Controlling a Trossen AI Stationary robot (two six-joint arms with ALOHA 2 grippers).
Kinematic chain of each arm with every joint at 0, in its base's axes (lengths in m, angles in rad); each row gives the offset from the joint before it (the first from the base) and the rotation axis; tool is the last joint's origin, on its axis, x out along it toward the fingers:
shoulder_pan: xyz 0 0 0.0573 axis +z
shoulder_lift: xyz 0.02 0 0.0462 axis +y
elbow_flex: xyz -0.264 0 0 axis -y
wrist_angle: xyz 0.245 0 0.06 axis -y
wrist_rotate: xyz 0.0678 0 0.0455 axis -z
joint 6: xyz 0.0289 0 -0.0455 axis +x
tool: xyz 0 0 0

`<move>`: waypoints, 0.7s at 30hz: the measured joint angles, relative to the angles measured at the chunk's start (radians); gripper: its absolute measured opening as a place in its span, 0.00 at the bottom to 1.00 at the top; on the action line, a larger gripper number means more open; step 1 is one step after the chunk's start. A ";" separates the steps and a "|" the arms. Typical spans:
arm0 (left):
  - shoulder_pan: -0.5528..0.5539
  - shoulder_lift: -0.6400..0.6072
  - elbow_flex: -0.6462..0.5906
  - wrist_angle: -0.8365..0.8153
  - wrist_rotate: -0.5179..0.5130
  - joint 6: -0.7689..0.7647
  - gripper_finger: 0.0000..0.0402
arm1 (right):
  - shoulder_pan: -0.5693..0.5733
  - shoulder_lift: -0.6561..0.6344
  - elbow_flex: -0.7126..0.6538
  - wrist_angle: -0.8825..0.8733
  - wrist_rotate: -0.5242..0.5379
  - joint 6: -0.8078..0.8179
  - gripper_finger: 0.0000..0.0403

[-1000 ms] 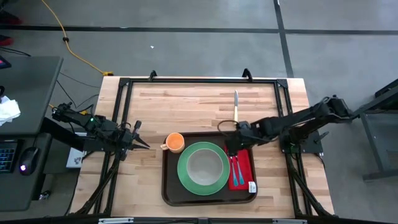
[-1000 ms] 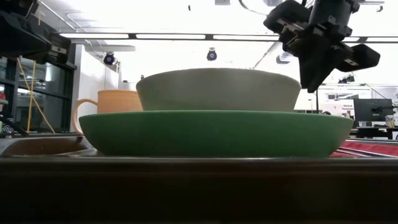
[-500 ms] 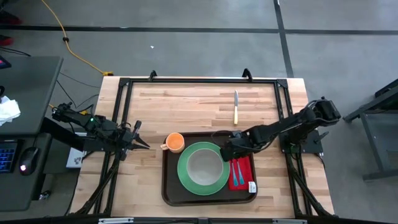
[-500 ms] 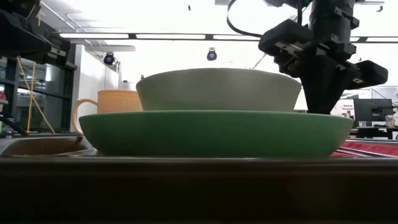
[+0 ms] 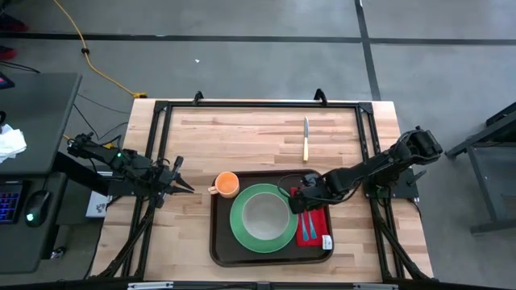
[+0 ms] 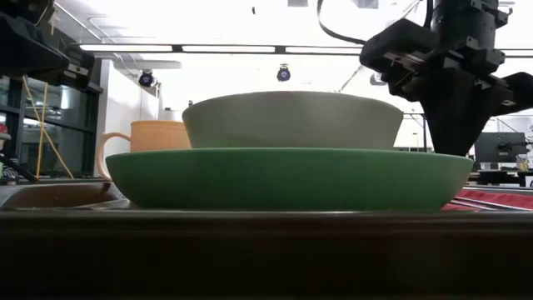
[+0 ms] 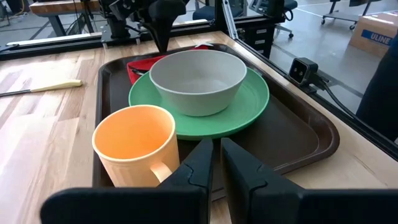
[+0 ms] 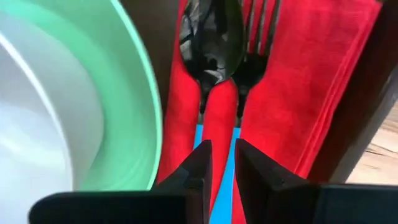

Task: Set up tray
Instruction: Adjust the blue fork on the red napkin on the brown serving tray

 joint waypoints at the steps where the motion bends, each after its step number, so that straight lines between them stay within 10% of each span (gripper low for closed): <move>1: 0.000 0.000 0.000 0.000 0.000 0.001 0.16 | 0.000 0.000 0.000 -0.003 0.004 0.005 0.12; 21: 0.000 0.000 0.000 0.001 0.001 0.004 0.16 | -0.001 0.033 -0.053 0.067 0.010 -0.005 0.13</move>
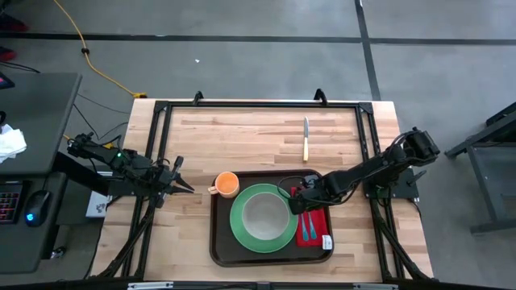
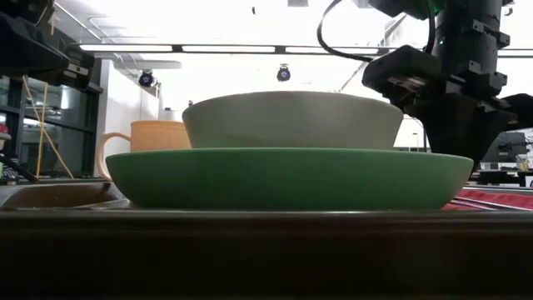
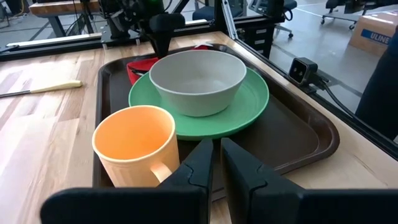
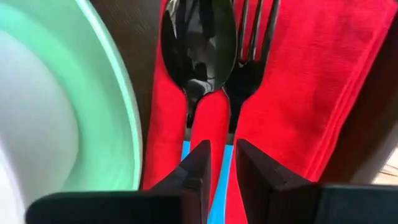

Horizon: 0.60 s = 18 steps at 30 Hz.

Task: Set up tray
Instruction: Adjust the blue fork on the red napkin on the brown serving tray

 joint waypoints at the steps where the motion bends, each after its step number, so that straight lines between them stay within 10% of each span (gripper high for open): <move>1: 0.000 0.000 0.000 0.001 0.000 0.000 0.16 | -0.001 0.000 -0.009 0.013 -0.001 0.000 0.13; 18: 0.000 0.000 0.000 0.005 0.000 -0.003 0.16 | -0.029 0.000 -0.048 0.066 -0.001 -0.035 0.13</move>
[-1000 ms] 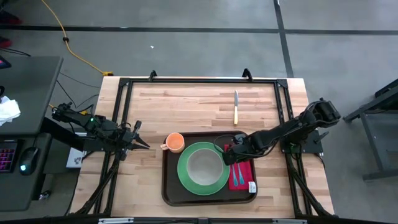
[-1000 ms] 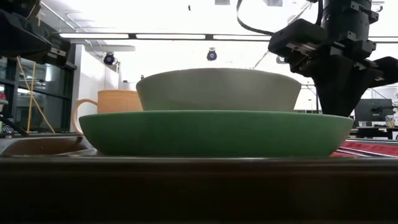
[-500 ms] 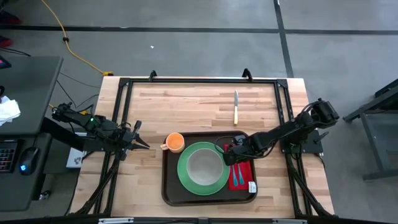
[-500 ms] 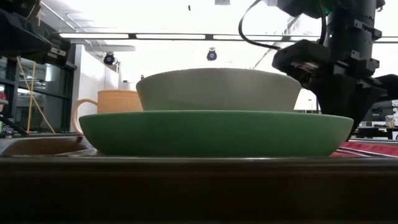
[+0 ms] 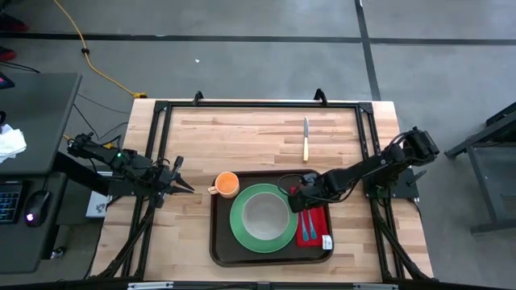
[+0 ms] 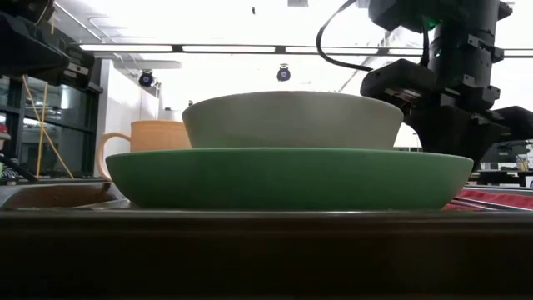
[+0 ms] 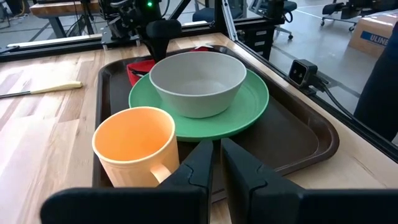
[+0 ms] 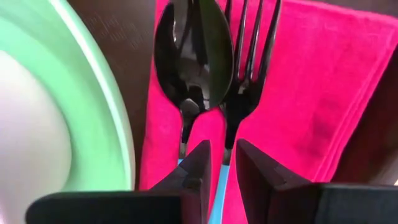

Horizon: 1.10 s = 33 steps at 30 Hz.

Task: Set up tray
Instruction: Adjust the blue fork on the red napkin on the brown serving tray

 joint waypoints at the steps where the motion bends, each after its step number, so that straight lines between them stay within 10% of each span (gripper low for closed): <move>1: 0.000 0.000 0.000 0.000 0.000 0.000 0.16 | -0.004 0.000 0.000 0.000 -0.007 -0.010 0.13; 33: 0.000 0.000 0.000 -0.012 0.000 0.062 0.16 | 0.003 -0.033 0.056 -0.045 -0.083 0.003 0.07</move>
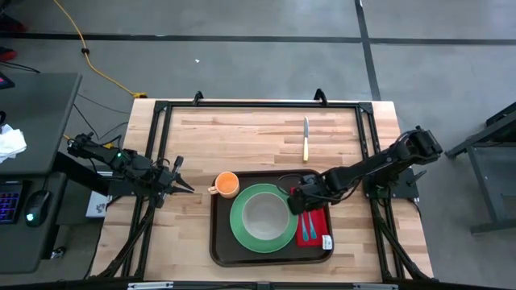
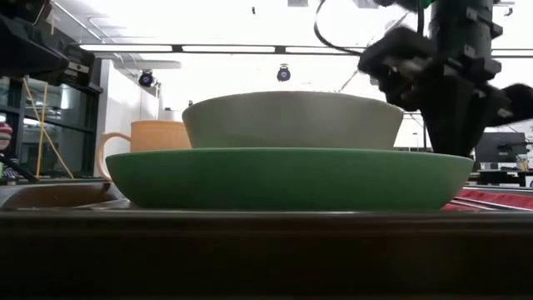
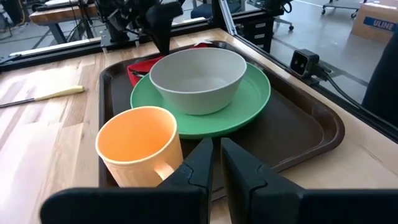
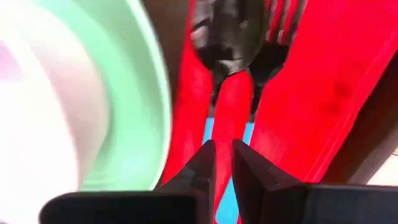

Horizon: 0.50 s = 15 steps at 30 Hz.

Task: Set up tray
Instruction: Adjust the blue fork on the red napkin on the brown serving tray

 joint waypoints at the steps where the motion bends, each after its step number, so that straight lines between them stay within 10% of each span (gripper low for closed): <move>1: 0.000 0.000 0.000 0.000 0.000 0.003 0.16 | 0.002 -0.001 0.017 -0.017 0.005 -0.011 0.06; 15: 0.000 0.000 0.000 -0.004 0.000 0.006 0.16 | 0.007 -0.003 0.082 -0.033 0.011 -0.149 0.02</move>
